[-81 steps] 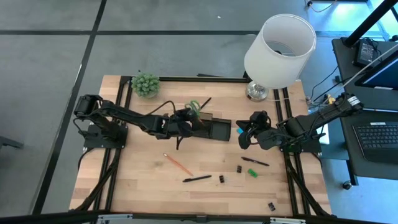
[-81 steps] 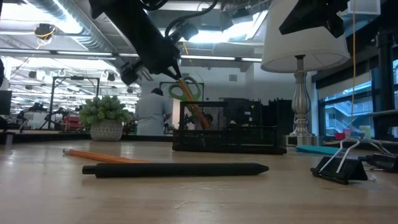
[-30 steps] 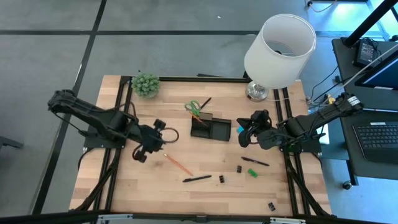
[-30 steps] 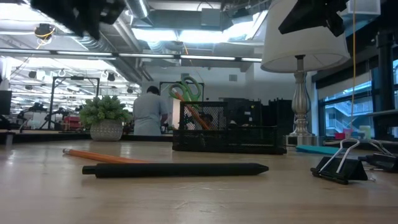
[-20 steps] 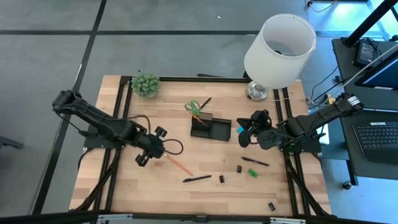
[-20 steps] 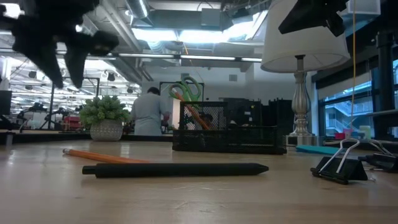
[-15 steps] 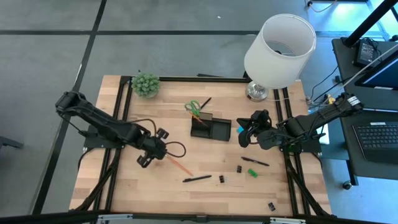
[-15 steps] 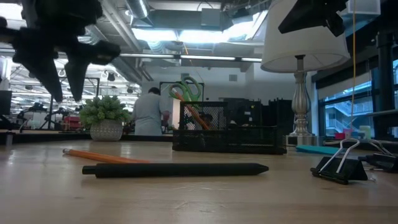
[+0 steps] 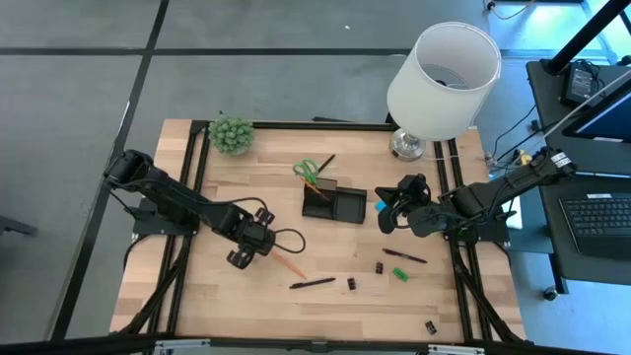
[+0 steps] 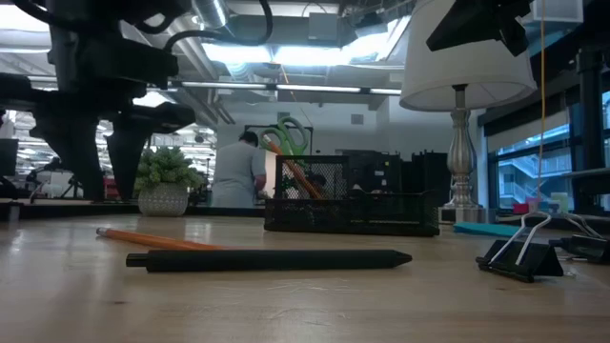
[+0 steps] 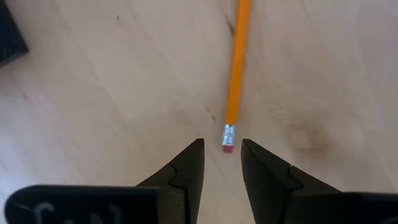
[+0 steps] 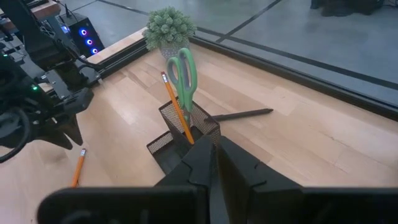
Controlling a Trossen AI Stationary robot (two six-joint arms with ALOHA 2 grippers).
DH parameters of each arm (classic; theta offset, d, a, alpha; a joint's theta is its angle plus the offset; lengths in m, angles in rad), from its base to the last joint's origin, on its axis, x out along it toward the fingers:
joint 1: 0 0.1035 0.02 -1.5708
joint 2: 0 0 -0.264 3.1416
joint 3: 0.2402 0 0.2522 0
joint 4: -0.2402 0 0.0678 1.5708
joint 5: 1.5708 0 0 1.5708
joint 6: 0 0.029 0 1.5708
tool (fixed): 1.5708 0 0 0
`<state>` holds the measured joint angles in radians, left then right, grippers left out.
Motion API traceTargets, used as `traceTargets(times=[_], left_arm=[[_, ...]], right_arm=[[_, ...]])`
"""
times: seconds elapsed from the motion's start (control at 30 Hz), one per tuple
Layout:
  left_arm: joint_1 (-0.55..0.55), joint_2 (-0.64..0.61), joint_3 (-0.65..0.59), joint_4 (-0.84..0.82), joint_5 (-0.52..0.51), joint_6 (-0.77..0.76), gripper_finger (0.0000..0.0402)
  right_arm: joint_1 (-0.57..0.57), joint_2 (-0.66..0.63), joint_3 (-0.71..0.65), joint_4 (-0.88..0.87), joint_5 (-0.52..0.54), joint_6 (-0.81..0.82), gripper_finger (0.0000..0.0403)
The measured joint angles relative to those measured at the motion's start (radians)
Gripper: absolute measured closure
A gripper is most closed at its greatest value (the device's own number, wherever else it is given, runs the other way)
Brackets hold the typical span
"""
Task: Pick and place office supplies into organizer
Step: Put the orange pencil into the black organizer
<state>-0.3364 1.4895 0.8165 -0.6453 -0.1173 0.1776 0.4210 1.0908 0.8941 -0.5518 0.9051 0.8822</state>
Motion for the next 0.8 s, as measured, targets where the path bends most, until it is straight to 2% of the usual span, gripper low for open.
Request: traceTargets(times=[0.37,0.6,0.8], left_arm=[[0.012,0.0,-0.021,0.0,0.016,-0.023,0.0301],[0.012,0.0,-0.069,0.097,0.033,-0.037,0.0301],[0.012,0.0,-0.074,0.097,0.034,-0.036,0.0301]], right_arm=[[0.0,0.0,0.0,0.0,-0.008,0.003,0.0374],[0.0,0.0,0.0,-0.001,-0.008,0.003,0.0374],[0.0,0.0,0.0,-0.001,-0.008,0.003,0.0374]])
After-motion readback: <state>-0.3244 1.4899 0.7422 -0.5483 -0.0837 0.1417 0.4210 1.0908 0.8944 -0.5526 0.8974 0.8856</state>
